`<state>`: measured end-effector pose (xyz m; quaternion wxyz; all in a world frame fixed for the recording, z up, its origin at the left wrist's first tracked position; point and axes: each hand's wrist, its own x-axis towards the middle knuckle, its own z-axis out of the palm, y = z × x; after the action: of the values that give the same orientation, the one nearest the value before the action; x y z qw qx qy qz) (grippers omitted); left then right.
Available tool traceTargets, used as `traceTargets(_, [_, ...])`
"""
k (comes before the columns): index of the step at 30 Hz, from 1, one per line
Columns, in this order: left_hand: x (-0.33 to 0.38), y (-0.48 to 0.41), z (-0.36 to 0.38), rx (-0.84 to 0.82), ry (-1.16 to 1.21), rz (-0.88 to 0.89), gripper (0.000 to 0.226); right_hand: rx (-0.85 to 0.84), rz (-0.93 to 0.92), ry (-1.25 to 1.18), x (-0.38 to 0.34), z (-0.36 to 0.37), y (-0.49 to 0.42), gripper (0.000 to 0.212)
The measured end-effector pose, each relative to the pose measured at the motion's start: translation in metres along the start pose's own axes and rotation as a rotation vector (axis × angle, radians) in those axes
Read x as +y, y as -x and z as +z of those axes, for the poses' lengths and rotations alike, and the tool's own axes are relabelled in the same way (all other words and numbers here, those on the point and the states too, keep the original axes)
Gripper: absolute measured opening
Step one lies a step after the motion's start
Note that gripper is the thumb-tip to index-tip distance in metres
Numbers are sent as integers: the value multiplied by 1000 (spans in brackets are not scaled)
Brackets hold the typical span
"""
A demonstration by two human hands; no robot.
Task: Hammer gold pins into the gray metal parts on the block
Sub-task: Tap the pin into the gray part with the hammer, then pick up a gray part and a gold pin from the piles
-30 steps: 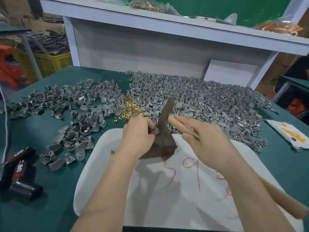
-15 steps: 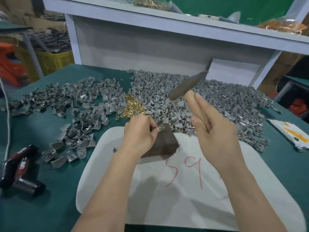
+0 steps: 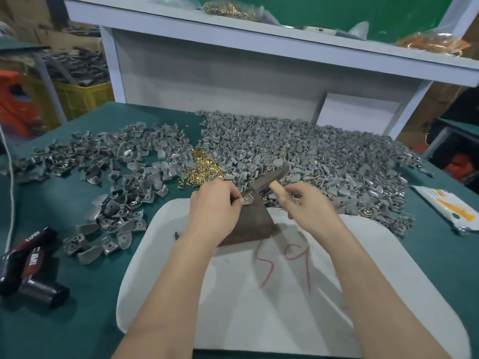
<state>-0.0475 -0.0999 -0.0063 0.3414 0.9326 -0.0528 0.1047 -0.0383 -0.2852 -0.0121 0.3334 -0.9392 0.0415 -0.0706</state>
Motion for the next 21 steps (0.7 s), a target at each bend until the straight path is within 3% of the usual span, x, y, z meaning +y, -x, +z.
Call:
traceTargets(4, [-2,0,-1,22,51,-9,12,-42,5,120,5,4,3,27])
traceTargets(7, [-1,0,1,54,139,9,9,204,-129,236,-3,-1,4,36])
traceTargets(9, [0,-1,1,79,209,42,8,209,-246,102,-21,-1,7,31])
traceTargets(12, [0,-1,2,125,274,93,10,-78,-258,-143,-49,11,10,8])
traceTargets(13, [0,-1,2,159,292,92,12,-92,-245,-182,-56,12,7,8])
traceTargets(15, [0,-2,-1,261,361,43,19,53,-208,-214,-66,10,-7,11])
traceTargets(16, [-1,-2,-3,323,418,2,22,159,-174,-206,-69,7,-18,17])
traceTargets(18, [-1,-4,-7,435,540,-86,24,248,-48,-35,-77,4,-36,54])
traceTargets(19, [-1,-5,-9,483,581,-119,24,215,20,123,-83,8,-39,69])
traceTargets(21, [-2,-5,-12,572,595,-138,24,96,1,325,-100,24,-45,76])
